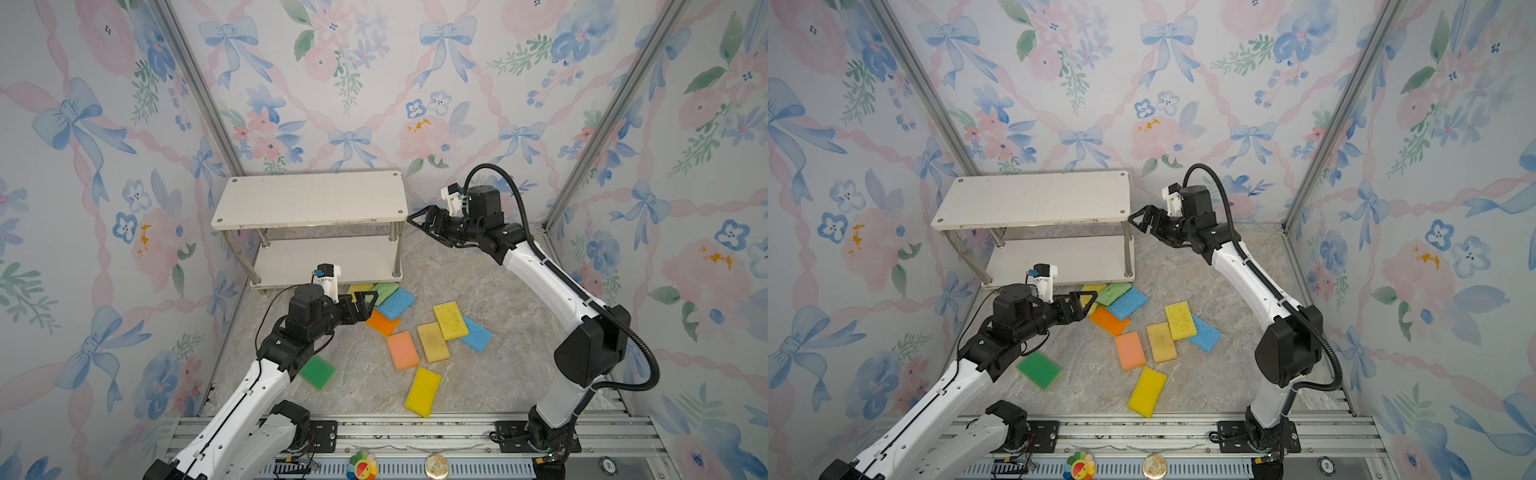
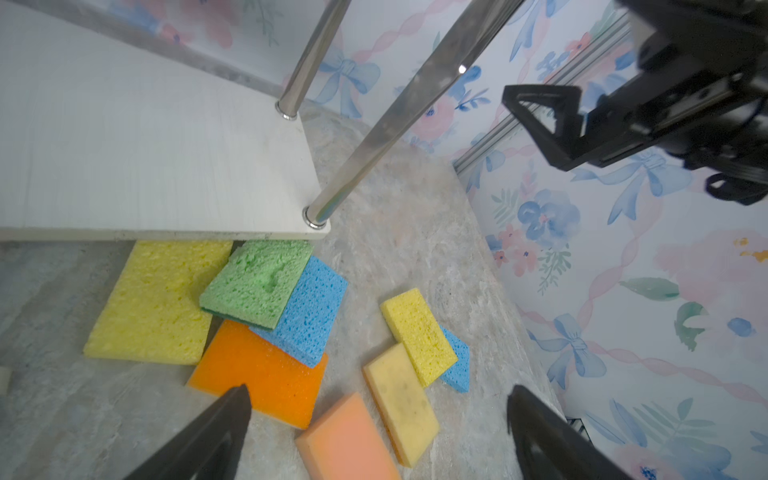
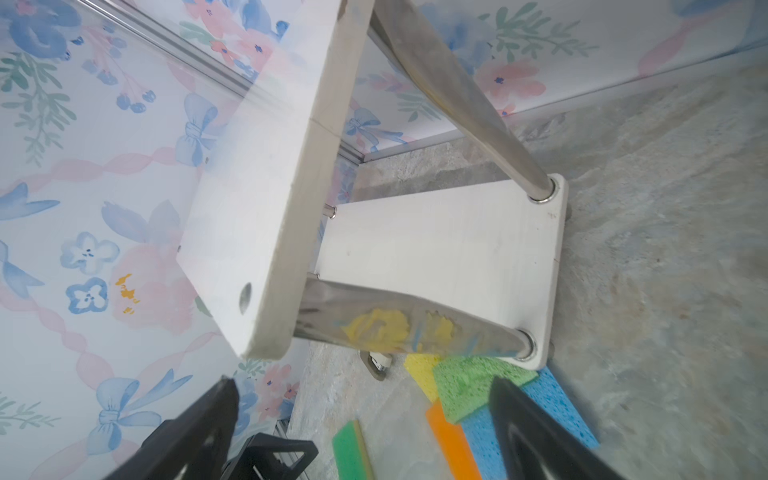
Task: Place and organize the cleaning sponges onto the shelf
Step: 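Raise both arms, reaching the right gripper toward the white shelf's top corner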
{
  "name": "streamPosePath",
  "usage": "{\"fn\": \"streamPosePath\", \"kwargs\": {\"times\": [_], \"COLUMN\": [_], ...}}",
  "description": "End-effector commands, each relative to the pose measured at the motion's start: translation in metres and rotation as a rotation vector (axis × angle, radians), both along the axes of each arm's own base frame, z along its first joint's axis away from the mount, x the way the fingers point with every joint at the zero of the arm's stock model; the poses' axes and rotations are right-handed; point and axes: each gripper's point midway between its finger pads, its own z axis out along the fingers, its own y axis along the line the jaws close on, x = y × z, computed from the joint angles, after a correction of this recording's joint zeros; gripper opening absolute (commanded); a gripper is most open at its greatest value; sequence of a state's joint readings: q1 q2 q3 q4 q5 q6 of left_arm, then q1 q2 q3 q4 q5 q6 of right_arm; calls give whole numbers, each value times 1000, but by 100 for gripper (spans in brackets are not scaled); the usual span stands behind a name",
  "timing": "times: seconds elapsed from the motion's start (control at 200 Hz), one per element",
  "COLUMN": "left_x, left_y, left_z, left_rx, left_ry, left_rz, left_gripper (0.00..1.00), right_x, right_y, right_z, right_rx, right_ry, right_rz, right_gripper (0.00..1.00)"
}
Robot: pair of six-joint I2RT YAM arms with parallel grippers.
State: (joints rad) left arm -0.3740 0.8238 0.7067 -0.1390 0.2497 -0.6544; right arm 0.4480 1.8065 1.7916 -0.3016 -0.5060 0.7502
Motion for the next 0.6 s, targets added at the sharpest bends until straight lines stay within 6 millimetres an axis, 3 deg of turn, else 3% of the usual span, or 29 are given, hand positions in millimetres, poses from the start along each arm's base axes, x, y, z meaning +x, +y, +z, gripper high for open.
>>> {"fn": "streamPosePath", "kwargs": {"times": [0.0, 0.235, 0.51, 0.595], "left_x": [4, 6, 16, 16], "left_y": [13, 28, 38, 40], "left_z": [39, 80, 91, 89], "left_rx": [7, -9, -1, -5], "left_ry": [-106, -198, -213, -207], "left_rz": [54, 117, 167, 171], "left_gripper": [98, 98, 98, 98], "right_x": [12, 26, 41, 44], "right_y": [19, 53, 85, 87], "right_z": [32, 45, 55, 63], "right_rx": [112, 164, 265, 304], "right_ry": [-56, -69, -47, -53], "right_rz": [32, 118, 177, 183], "right_gripper": [97, 97, 100, 93]}}
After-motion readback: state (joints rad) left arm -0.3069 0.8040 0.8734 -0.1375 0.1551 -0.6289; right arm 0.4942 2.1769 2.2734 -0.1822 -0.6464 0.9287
